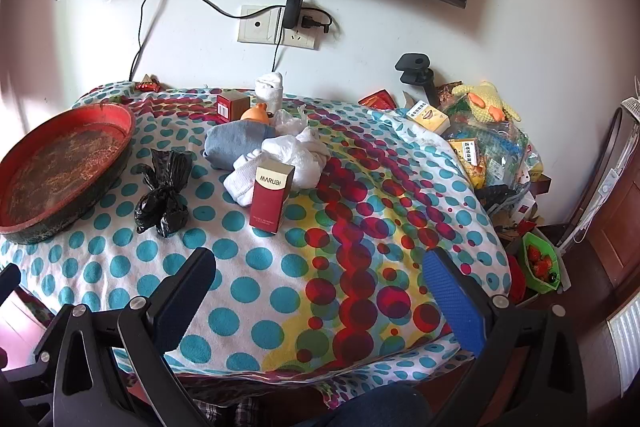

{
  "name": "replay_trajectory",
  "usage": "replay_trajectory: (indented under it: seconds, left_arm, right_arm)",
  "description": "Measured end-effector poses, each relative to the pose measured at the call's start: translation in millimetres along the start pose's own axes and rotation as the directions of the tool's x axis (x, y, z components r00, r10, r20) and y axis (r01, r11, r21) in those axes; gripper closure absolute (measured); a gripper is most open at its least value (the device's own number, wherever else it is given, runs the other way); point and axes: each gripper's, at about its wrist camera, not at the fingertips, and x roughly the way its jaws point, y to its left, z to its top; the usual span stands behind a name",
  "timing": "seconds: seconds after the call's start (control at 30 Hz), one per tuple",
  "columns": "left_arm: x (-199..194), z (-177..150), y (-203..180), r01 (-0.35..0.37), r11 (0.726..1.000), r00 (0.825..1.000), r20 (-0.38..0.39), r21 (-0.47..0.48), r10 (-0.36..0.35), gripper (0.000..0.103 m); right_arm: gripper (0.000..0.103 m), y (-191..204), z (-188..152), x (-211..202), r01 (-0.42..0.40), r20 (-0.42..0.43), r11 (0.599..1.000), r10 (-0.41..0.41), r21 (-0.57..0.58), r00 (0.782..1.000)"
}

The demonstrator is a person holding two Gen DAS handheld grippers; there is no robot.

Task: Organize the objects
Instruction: 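Move the left gripper toward the black plastic bag bundle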

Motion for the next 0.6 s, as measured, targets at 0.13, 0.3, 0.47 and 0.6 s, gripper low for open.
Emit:
replay_trajectory:
  seconds: [0.13,0.3,0.47,0.6]
  left_arm:
    - [0.0,-0.1,0.2,0.0,1.0,1.0,-0.001,0.002,0.0,0.017]
    - [-0.1,-0.5,0.2,0.001,1.0,1.0,-0.003,0.006,-0.001,0.017]
    - [-0.1,-1.1,-0.5,0.002,1.0,1.0,-0.006,0.003,-0.002,0.017]
    - [2.0,-1.8,-0.4,0.0,1.0,1.0,-0.009,0.004,0.0,0.017]
  right_arm:
    - [0.0,0.4,-5.1,4.4,-0.008,0.0,1.0,0.008,-0.002,1.0]
    - [0.0,0.0,-5.3,4.7,-0.012,-0.002,1.0,0.012,-0.003,1.0]
    - [0.0,0.2,-5.6,5.0,-0.01,-0.005,1.0,0.01,-0.001,1.0]
    - [0.0,0.5,-6.0,5.1,-0.009,-0.003,1.0,0.009,-0.002,1.0]
